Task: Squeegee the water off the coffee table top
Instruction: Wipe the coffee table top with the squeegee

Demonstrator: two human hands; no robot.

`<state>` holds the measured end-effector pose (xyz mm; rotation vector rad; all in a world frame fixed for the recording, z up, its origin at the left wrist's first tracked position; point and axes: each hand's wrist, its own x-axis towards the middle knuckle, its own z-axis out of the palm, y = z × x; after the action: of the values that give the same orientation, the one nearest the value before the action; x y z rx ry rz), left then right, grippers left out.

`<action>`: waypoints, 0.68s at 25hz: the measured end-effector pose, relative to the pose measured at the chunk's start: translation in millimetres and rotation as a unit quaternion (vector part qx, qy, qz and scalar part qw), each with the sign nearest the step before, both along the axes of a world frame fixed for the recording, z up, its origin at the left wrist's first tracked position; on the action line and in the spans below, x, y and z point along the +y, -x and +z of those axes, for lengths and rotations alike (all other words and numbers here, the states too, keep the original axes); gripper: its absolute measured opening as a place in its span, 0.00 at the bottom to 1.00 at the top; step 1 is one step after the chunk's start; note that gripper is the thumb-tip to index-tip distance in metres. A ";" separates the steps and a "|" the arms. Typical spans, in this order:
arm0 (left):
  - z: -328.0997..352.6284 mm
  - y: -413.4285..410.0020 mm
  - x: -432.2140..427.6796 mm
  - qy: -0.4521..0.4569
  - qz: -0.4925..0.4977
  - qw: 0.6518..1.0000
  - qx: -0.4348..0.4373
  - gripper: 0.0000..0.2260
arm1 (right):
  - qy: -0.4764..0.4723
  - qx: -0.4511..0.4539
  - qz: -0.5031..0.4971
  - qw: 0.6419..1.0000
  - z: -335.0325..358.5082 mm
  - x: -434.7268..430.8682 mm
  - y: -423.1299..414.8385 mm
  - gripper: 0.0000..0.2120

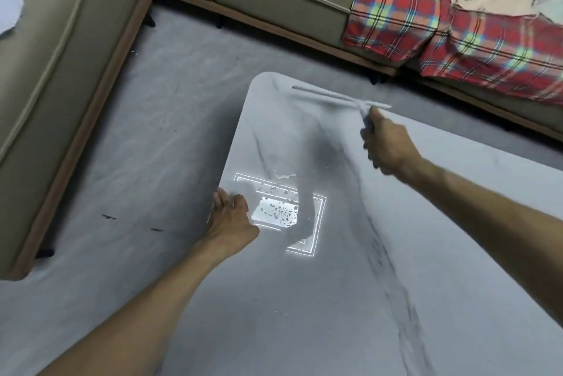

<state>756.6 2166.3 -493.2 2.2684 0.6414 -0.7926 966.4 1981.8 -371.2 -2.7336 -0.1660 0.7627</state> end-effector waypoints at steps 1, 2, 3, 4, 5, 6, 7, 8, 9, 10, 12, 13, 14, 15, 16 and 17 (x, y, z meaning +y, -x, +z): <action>0.0 -0.8 0.4 0.002 0.001 1.000 0.004 0.18 | -0.005 0.008 -0.037 0.999 -5.6 4.8 -14.1 0.04; 0.1 -1.9 0.3 0.007 0.001 1.000 0.009 0.17 | 0.001 0.017 -0.062 0.998 -11.9 6.0 -22.6 0.04; -0.2 -3.1 0.0 0.009 0.001 1.000 0.014 0.16 | 0.018 0.024 -0.068 0.997 -18.2 3.4 -25.4 0.05; -0.4 -3.4 -0.5 0.009 0.002 1.000 0.017 0.16 | 0.036 0.028 -0.066 0.997 -23.1 -0.7 -22.4 0.08; -1.1 -3.1 -0.4 0.007 0.002 1.000 0.017 0.16 | 0.051 0.027 -0.054 0.997 -27.5 -7.0 -13.8 0.12; -1.5 -2.7 -0.5 0.003 0.000 1.000 0.016 0.16 | 0.061 0.023 -0.033 0.997 -30.2 -14.7 -1.4 0.17; -1.5 -2.2 -0.9 0.000 -0.002 1.000 0.014 0.16 | 0.070 0.017 -0.005 0.997 -31.8 -24.6 13.7 0.20; -1.1 -2.2 -1.5 -0.002 -0.003 1.000 0.013 0.16 | 0.078 0.014 0.021 0.997 -31.3 -35.6 29.8 0.23; -0.5 -2.5 -1.8 -0.001 -0.001 1.000 0.015 0.16 | 0.085 0.019 0.039 0.995 -29.9 -46.6 46.1 0.25; 0.6 -2.8 -1.5 0.001 0.002 1.000 0.020 0.17 | 0.090 0.034 0.050 0.994 -27.0 -57.9 62.3 0.26; 5.1 -4.5 -0.5 0.013 0.004 1.000 0.028 0.17 | 0.096 0.070 0.053 0.991 -14.6 -77.7 89.6 0.26; 7.7 -5.2 1.0 0.022 0.002 0.999 0.032 0.17 | 0.094 0.083 0.044 0.991 -6.8 -82.7 98.0 0.26; 10.3 -5.9 2.9 0.032 0.001 0.999 0.039 0.18 | 0.087 0.088 0.035 0.992 0.8 -83.4 101.3 0.25; 12.5 -6.4 4.6 0.041 0.001 0.998 0.046 0.18 | 0.077 0.080 0.033 0.993 7.1 -79.0 97.7 0.24; 14.3 -7.2 5.6 0.048 0.001 0.998 0.052 0.18 | 0.063 0.055 0.033 0.996 10.6 -69.6 87.6 0.22; 15.5 -7.9 6.5 0.052 0.002 0.997 0.055 0.18 | 0.045 0.024 0.033 0.998 10.6 -55.0 72.6 0.21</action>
<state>764.5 2172.8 -477.7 2.1397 0.6389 -0.9334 893.8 1926.8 -360.6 -2.8041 -0.2170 0.8738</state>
